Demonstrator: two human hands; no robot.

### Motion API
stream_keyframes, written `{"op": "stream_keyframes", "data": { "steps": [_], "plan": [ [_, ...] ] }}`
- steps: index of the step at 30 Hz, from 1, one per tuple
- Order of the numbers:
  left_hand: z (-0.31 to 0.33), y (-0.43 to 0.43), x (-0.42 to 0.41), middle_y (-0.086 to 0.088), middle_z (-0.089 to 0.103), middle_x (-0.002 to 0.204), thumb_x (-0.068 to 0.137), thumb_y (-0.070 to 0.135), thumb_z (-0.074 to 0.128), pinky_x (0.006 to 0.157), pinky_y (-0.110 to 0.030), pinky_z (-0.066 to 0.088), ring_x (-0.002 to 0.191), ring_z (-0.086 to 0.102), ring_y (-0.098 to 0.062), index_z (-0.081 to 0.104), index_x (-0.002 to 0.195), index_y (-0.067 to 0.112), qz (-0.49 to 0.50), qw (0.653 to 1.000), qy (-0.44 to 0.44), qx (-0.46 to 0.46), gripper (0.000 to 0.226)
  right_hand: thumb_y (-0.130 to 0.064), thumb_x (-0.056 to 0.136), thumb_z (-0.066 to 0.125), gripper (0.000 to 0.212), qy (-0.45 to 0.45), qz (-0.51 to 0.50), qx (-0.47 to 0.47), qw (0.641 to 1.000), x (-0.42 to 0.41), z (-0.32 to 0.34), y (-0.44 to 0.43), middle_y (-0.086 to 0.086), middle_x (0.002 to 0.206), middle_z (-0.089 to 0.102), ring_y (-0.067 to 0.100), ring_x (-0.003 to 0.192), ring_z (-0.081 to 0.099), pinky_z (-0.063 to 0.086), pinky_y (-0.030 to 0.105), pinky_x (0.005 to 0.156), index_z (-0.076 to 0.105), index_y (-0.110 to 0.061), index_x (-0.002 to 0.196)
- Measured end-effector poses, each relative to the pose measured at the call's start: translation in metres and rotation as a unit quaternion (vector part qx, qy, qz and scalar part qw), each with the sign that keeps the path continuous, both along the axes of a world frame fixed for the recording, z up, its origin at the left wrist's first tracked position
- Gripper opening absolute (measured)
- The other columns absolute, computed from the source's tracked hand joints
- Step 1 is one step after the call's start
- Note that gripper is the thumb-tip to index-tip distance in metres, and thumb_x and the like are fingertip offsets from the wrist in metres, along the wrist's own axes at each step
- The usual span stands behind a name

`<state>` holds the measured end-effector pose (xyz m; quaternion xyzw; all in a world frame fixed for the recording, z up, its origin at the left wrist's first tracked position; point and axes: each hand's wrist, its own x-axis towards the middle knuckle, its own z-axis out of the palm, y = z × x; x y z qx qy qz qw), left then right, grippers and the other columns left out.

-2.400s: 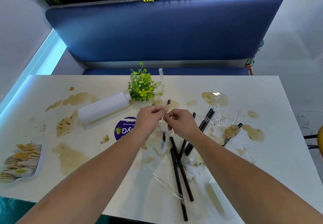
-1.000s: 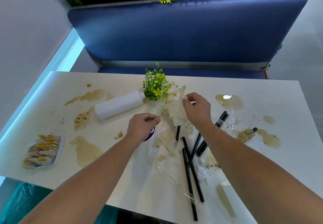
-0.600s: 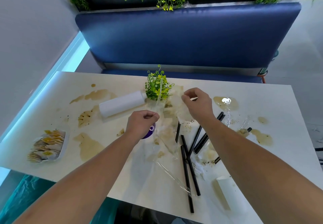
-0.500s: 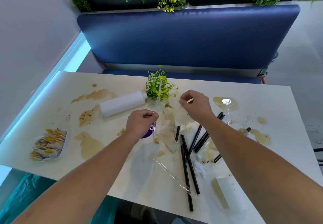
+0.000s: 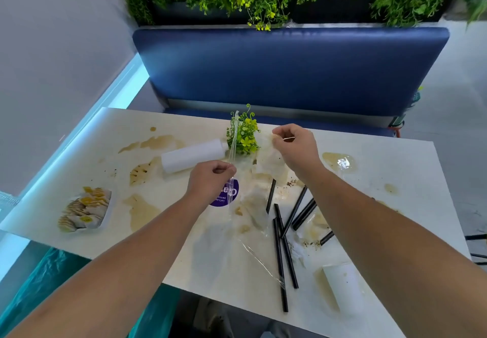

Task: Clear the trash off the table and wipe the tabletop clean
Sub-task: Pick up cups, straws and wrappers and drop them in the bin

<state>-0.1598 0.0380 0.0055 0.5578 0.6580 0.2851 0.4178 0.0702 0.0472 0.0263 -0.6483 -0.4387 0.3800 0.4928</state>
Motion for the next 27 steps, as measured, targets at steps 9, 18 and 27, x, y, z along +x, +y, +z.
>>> {"op": "stream_keyframes", "data": {
  "steps": [9, 18, 27],
  "plan": [
    [0.03, -0.018, -0.041, 0.009, 0.076, 0.081, 0.09, 0.034, 0.077, 0.051, -0.013, 0.045, 0.062, 0.066, 0.002, 0.079, 0.092, 0.025, 0.055, 0.998, -0.003, 0.034, 0.009, -0.017, 0.095, 0.069, 0.009, 0.019, 0.061, 0.025, 0.998, -0.046, 0.047, 0.0, -0.003, 0.093, 0.069, 0.011, 0.081, 0.063, 0.047, 0.011, 0.054, 0.072, -0.021, 0.102],
    [0.036, -0.055, -0.126, 0.012, 0.076, 0.082, 0.088, 0.036, 0.077, 0.072, -0.025, 0.052, 0.074, 0.071, -0.009, 0.078, 0.087, 0.03, 0.153, 0.987, 0.001, 0.044, 0.006, -0.018, 0.093, 0.072, 0.008, 0.027, 0.133, 0.006, 0.991, -0.15, 0.046, -0.006, -0.005, 0.089, 0.07, 0.01, 0.077, 0.064, 0.05, 0.014, 0.053, 0.072, -0.025, 0.095],
    [0.01, -0.102, -0.242, 0.009, 0.076, 0.089, 0.09, 0.04, 0.075, 0.077, -0.029, 0.055, 0.082, 0.071, -0.012, 0.079, 0.102, 0.022, 0.247, 0.969, 0.014, 0.01, 0.022, -0.012, 0.092, 0.071, 0.007, 0.049, 0.231, -0.032, 0.971, -0.282, 0.017, -0.026, 0.004, 0.087, 0.07, 0.014, 0.073, 0.063, 0.051, 0.02, 0.053, 0.074, -0.017, 0.095]
  ]
}}
